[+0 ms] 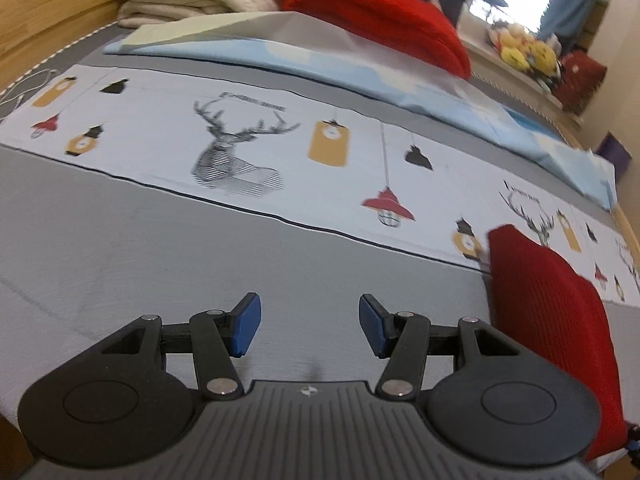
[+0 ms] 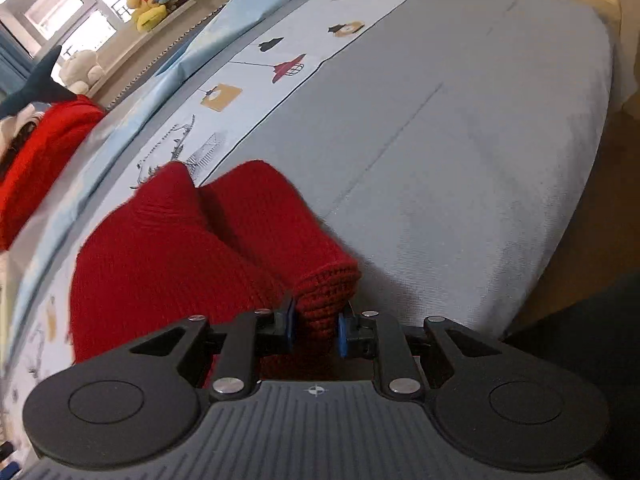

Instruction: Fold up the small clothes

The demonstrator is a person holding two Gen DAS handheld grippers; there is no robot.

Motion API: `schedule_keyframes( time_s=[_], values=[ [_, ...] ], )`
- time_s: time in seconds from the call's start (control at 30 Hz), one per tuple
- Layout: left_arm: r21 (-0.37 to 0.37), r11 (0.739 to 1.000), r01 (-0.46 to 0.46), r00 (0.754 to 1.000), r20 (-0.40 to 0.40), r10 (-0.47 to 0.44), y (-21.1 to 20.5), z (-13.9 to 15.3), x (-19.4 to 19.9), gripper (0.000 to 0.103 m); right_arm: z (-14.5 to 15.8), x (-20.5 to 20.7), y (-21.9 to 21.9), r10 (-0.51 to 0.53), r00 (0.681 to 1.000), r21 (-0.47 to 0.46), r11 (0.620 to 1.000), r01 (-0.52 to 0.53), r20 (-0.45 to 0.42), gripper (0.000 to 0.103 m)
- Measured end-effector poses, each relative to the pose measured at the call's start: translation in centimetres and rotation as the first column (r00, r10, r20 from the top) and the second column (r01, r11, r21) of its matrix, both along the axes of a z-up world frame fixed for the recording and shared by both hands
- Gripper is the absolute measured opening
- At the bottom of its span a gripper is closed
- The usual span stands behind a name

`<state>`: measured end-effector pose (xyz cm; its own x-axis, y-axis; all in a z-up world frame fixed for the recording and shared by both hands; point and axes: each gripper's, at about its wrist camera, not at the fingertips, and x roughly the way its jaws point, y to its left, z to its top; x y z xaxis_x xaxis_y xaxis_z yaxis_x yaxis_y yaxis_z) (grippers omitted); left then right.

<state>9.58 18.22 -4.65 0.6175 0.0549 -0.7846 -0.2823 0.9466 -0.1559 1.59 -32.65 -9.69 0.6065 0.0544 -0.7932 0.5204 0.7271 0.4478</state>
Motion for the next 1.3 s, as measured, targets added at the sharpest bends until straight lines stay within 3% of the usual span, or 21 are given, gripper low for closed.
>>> schedule_keyframes(
  time_s=[0.13, 0.23, 0.3, 0.37, 0.5, 0.6, 0.67, 0.73, 0.77, 0.83, 0.9, 0.97, 1.03, 1.1, 1.17, 1.23, 1.27, 1.3],
  values=[
    [0.01, 0.999, 0.035, 0.999, -0.015, -0.035, -1.6, -0.5, 0.8, 0.06, 1.2, -0.5, -1.6, 0.045, 0.999, 0.021, 0.999, -0.045, 0.015, 0.043],
    [0.017, 0.998, 0.054, 0.998, -0.024, -0.053, -2.5, -0.7, 1.1, 0.06, 2.7, 0.0, -3.4, 0.079, 0.996, -0.028, 0.997, -0.077, 0.045, 0.043],
    [0.023, 0.997, 0.072, 0.997, -0.03, -0.072, -3.1, -0.9, 1.2, 0.06, 3.9, 1.7, -4.5, 0.158, 0.985, -0.026, 0.987, -0.157, 0.073, 0.043],
    [0.035, 0.995, 0.094, 0.995, -0.031, -0.092, -3.8, -1.0, 1.3, 0.06, 4.6, 3.9, -5.2, 0.257, 0.962, -0.039, 0.966, -0.254, 0.089, 0.043],
    [0.032, 0.989, 0.143, 0.99, -0.02, -0.143, -5.1, -1.1, 1.2, 0.06, 4.2, 9.0, -4.4, 0.457, 0.887, -0.044, 0.89, -0.455, 0.073, 0.05],
    [0.057, 0.981, 0.184, 0.983, -0.014, -0.184, -6.4, -1.2, 1.0, 0.06, 2.3, 11.7, -3.4, 0.507, 0.859, -0.022, 0.861, -0.507, 0.071, 0.054],
    [0.08, 0.973, 0.217, 0.976, -0.01, -0.217, -7.3, -1.3, 0.8, 0.06, 0.4, 12.4, -2.6, 0.52, 0.853, 0.054, 0.852, -0.521, 0.03, 0.054],
    [0.104, 0.959, 0.265, 0.964, 0.0, -0.267, -8.5, -1.3, 0.6, 0.06, -0.5, 12.9, -1.2, 0.574, 0.819, 0.094, 0.816, -0.571, -0.004, 0.052],
    [0.112, 0.949, 0.296, 0.954, 0.008, -0.299, -9.2, -1.3, 0.5, 0.06, -0.3, 12.7, -0.3, 0.615, 0.789, 0.066, 0.787, -0.613, -0.007, 0.05],
    [0.123, 0.922, 0.368, 0.927, 0.034, -0.374, -11.0, -1.1, 0.0, 0.06, 0.2, 12.5, 0.9, 0.67, 0.743, 0.002, 0.743, -0.67, -0.008, 0.021],
    [0.137, 0.884, 0.446, 0.886, 0.074, -0.458, -13.1, -0.8, -0.8, 0.061, 1.3, 11.7, 0.4, 0.669, 0.741, 0.002, 0.742, -0.67, 0.057, 0.018],
    [0.123, 0.85, 0.513, 0.843, 0.115, -0.526, -15.2, -0.7, -1.7, 0.065, 3.1, 10.3, -1.1, 0.637, 0.745, 0.034, 0.755, -0.654, 0.198, 0.017],
    [0.091, 0.818, 0.569, 0.803, 0.157, -0.576, -17.1, -0.7, -2.5, 0.069, 4.9, 8.6, -2.5, 0.61, 0.711, 0.062, 0.742, -0.667, 0.35, 0.015],
    [0.057, 0.788, 0.614, 0.768, 0.189, -0.612, -18.9, -0.8, -2.7, 0.072, 5.6, 6.9, -3.7, 0.614, 0.677, 0.06, 0.722, -0.69, 0.406, 0.014],
    [0.019, 0.764, 0.644, 0.748, 0.194, -0.635, -20.4, -1.5, -2.6, 0.072, 4.3, 6.2, -3.6, 0.66, 0.7, 0.02, 0.723, -0.69, 0.274, 0.014],
    [-0.007, 0.737, 0.676, 0.728, 0.16, -0.667, -22.1, -2.7, -2.2, 0.072, 1.6, 6.4, -3.2, 0.683, 0.729, -0.037, 0.73, -0.682, 0.033, 0.009],
    [-0.002, 0.723, 0.691, 0.718, 0.12, -0.686, -23.0, -3.5, -2.0, 0.072, 0.3, 6.5, -3.1, 0.679, 0.732, -0.052, 0.73, -0.681, -0.063, 0.009],
    [0.019, 0.712, 0.702, 0.71, 0.056, -0.702, -24.0, -4.6, -1.8, 0.072, -0.3, 6.6, -3.1, 0.672, 0.733, -0.068, 0.73, -0.68, -0.105, 0.009]
  ],
)
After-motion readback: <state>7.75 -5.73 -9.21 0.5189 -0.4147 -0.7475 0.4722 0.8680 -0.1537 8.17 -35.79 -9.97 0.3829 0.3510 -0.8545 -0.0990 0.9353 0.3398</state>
